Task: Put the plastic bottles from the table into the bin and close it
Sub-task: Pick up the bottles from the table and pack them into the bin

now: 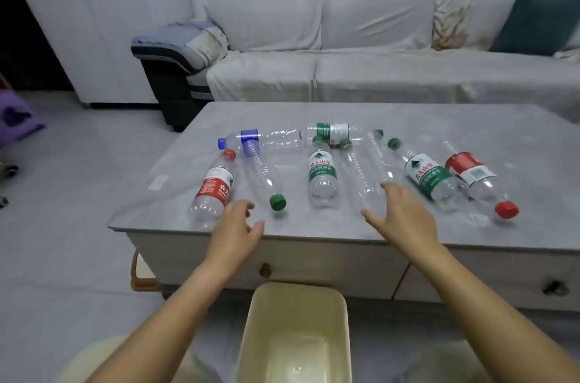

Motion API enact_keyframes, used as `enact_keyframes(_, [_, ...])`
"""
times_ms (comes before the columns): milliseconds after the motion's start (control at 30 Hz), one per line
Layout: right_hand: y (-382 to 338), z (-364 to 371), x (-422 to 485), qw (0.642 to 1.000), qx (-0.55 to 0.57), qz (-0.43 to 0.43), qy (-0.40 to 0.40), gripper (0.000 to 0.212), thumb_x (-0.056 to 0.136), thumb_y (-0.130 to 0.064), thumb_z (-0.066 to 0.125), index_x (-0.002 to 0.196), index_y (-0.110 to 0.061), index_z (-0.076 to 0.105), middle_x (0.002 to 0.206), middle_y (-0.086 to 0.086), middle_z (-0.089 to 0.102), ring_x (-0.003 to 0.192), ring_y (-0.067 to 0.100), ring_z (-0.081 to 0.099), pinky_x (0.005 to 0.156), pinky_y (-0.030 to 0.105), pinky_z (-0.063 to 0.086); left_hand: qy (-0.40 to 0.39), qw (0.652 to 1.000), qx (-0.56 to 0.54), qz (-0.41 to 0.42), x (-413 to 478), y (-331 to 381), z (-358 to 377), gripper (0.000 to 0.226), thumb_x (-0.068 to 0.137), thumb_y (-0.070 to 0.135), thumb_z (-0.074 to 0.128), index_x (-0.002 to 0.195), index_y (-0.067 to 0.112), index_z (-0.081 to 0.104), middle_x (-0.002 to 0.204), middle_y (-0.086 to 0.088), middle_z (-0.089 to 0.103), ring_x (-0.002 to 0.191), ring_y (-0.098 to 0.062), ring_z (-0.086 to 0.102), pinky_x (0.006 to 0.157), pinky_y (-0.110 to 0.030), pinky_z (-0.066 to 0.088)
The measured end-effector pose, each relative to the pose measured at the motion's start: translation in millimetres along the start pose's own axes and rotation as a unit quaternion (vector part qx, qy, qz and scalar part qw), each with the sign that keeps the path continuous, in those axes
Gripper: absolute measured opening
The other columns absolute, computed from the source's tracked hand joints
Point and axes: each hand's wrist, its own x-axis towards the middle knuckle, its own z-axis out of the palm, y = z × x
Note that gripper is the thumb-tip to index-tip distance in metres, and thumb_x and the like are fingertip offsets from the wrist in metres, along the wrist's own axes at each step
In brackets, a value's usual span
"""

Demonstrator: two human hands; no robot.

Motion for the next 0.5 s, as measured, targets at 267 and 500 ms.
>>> enact_keyframes(267, [-20.6,28.9,50.4,0.984,-0.176,0.031,0.006,0.073,0.075,-0.061,0.055,0.125,-0.01,0.039,0.11,0.011,0.059,0.096,0.031,0.06,0.067,0.035,0.044,-0.043,0.988,-0.018,-0.146,76.1,37.9,38.2,0.073,0.079,0.049,0.061,0.126,0.003,0.027,0.126,-0.02,0.057,0.11,-0.04,0.058,0.088,-0.042,0.048])
enact_keyframes(500, [7.2,-2.2,19.0,0.899,0.391,0.194,0.011,0.056,0.072,-0.05,0.056,0.109,-0.009,0.057,0.109,0.01,0.061,0.098,0.031,0.059,0.083,0.043,0.053,0.023,0.986,-0.043,-0.16,67.0,15.3,11.0,0.053,0.082,0.023,0.058,0.123,0.0,0.034,0.107,-0.019,0.062,0.095,-0.039,0.06,0.076,-0.037,0.047])
